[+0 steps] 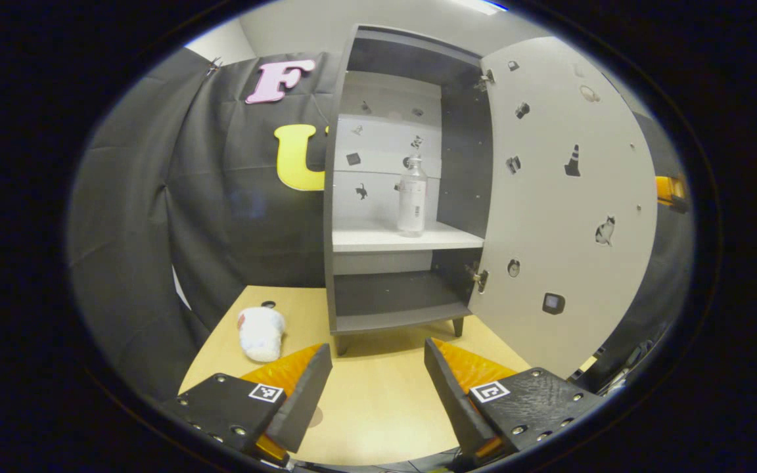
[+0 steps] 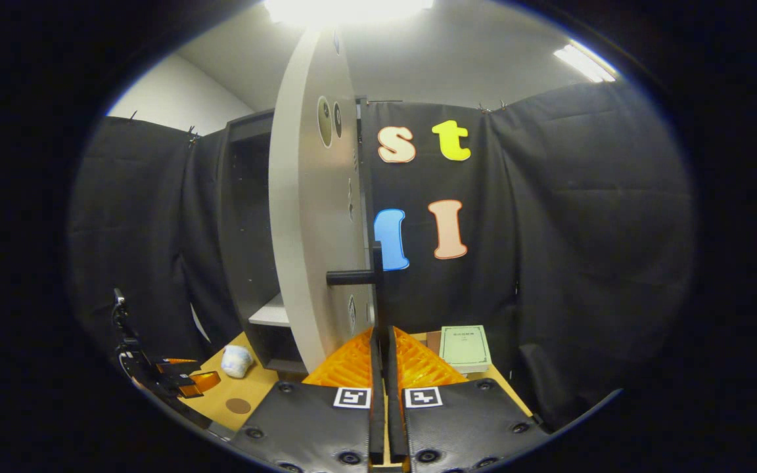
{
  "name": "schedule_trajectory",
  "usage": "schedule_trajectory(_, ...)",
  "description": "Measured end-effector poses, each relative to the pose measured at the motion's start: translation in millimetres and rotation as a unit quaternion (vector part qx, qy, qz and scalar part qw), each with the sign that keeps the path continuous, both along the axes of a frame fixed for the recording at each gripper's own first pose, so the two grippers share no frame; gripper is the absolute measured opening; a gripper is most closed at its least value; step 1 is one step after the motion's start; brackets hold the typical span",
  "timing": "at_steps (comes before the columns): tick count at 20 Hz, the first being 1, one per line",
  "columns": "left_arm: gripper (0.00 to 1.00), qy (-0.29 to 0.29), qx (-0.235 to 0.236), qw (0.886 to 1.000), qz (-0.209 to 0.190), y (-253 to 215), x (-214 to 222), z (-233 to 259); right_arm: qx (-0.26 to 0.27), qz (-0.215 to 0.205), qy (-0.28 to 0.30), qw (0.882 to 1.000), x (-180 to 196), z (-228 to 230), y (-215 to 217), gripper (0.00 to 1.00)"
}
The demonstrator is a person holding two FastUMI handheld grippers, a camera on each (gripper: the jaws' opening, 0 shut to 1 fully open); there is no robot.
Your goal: Open the cabinet door with the right hand, grasp the bottle in the cabinet with the left hand and place it on the coaster, then close the cabinet door with the right hand.
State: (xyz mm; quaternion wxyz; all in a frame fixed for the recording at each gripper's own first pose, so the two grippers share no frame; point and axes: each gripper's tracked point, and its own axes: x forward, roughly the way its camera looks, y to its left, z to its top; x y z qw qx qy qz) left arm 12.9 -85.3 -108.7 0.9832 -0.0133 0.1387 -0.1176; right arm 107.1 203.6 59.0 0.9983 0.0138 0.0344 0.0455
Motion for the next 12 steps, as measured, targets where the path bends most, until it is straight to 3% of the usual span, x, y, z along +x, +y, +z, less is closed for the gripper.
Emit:
schedule_trajectory(1, 0.86, 0.001, 0.002, 1.000, -0.003, -2, 1, -1, 0.008, -0.003, -0.001, 1.000, -1, 0, -1, 0.05)
schedule_trajectory(4, 0.86, 0.007, -0.001, 1.000, -0.011, -8, 8, -4, 0.034, -0.001, -0.007, 0.999, -8, -2, -9, 0.05)
schedule_trajectory(5, 0.86, 0.008, -0.002, 1.000, -0.015, -9, 10, -3, 0.043, 0.000, -0.007, 0.999, -10, -2, -13, 0.14)
schedule_trajectory(6, 0.86, 0.009, 0.000, 1.000, -0.017, -10, 13, -2, 0.051, 0.001, -0.008, 0.999, -12, -2, -14, 0.08)
schedule_trajectory(9, 0.86, 0.004, 0.008, 1.000, -0.025, -15, 25, 3, 0.075, -0.003, 0.005, 0.997, -18, -13, -18, 0.10)
schedule_trajectory(12, 0.86, -0.008, 0.008, 0.999, -0.032, -21, 38, 19, 0.071, -0.042, 0.004, 0.997, -31, -7, -49, 0.05)
